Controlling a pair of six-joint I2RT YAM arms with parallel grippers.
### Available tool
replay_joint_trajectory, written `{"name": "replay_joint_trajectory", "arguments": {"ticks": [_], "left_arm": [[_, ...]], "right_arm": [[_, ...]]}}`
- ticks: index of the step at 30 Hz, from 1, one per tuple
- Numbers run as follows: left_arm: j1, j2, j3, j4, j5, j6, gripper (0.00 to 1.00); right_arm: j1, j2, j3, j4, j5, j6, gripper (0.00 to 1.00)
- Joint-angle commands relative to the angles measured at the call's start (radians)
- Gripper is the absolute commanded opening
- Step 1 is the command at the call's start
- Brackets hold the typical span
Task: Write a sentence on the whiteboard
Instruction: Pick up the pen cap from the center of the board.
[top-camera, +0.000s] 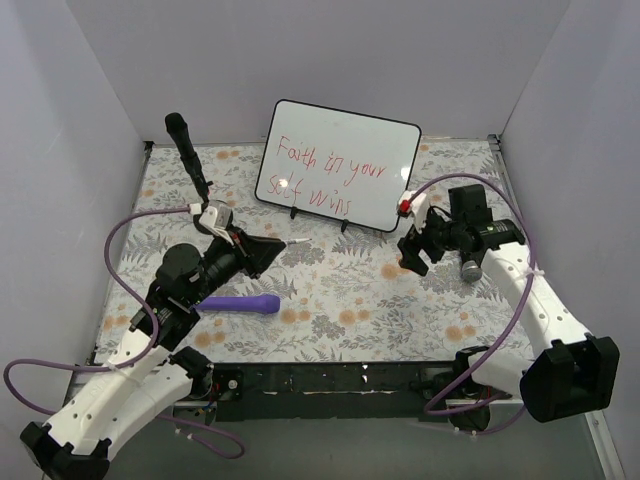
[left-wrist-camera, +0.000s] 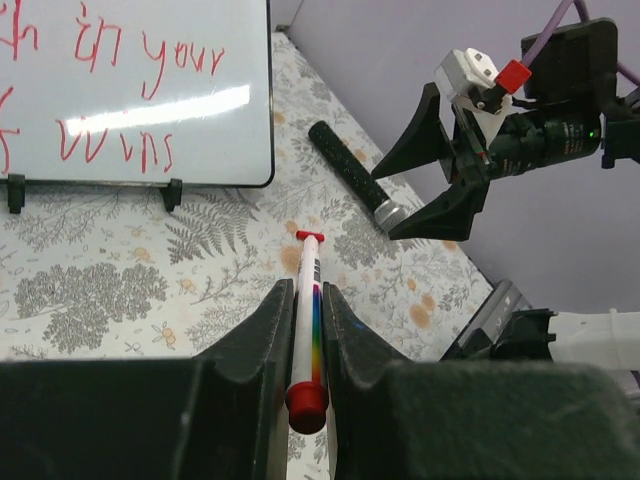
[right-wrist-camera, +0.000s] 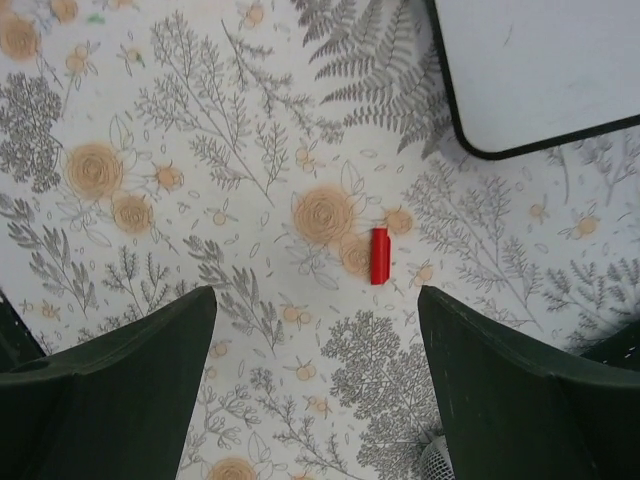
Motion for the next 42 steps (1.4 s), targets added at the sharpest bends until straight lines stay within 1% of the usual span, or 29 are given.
{"name": "replay_joint_trajectory", "arguments": {"ticks": [1, 3, 4, 5, 6, 7, 8, 11, 16, 21, 28, 34, 40, 42], "left_arm": [[0.003, -0.014, -0.069, 0.041, 0.043, 0.033, 0.00], [0.003, -0.043, -0.106, 0.049, 0.041, 0.032, 0.00], [0.002, -0.052, -0.117, 0.052, 0.040, 0.030, 0.00], [0.003, -0.061, -0.125, 0.053, 0.035, 0.029, 0.00], [0.003, -0.067, -0.138, 0.055, 0.032, 0.027, 0.00], [0.003, -0.084, -0.146, 0.061, 0.034, 0.021, 0.00], [0.003, -0.089, -0.152, 0.064, 0.034, 0.018, 0.00], [0.003, -0.112, -0.180, 0.075, 0.031, 0.014, 0.00], [0.003, -0.097, -0.204, 0.098, 0.037, 0.021, 0.00], [0.003, -0.066, -0.204, 0.102, 0.043, 0.030, 0.00], [0.003, -0.078, -0.230, 0.130, 0.040, 0.023, 0.00], [0.003, -0.084, -0.237, 0.127, 0.034, 0.024, 0.00], [0.003, -0.097, -0.252, 0.130, 0.032, 0.015, 0.00], [0.003, -0.103, -0.258, 0.135, 0.032, 0.006, 0.00]], "right_arm": [[-0.040, 0.008, -0.062, 0.001, 0.029, -0.113, 0.88], [-0.073, 0.062, -0.035, 0.009, 0.015, -0.117, 0.86], [-0.103, 0.138, -0.010, -0.003, -0.022, -0.114, 0.83], [-0.116, 0.180, 0.026, -0.026, -0.040, -0.116, 0.77], [-0.120, 0.223, 0.081, -0.084, -0.054, -0.129, 0.72], [-0.120, 0.291, 0.099, -0.095, -0.048, -0.133, 0.68], [-0.120, 0.318, 0.105, -0.101, -0.047, -0.136, 0.63], [-0.122, 0.364, 0.085, -0.080, -0.025, -0.142, 0.61], [-0.116, 0.416, 0.080, -0.035, 0.012, -0.133, 0.59], [-0.064, 0.482, 0.090, -0.009, 0.070, -0.125, 0.57], [-0.028, 0.534, 0.083, 0.035, 0.174, -0.120, 0.52], [0.001, 0.574, 0.090, 0.046, 0.203, -0.119, 0.50], [0.028, 0.588, 0.067, 0.064, 0.245, -0.116, 0.44], [0.031, 0.585, 0.048, 0.069, 0.253, -0.119, 0.40]]}}
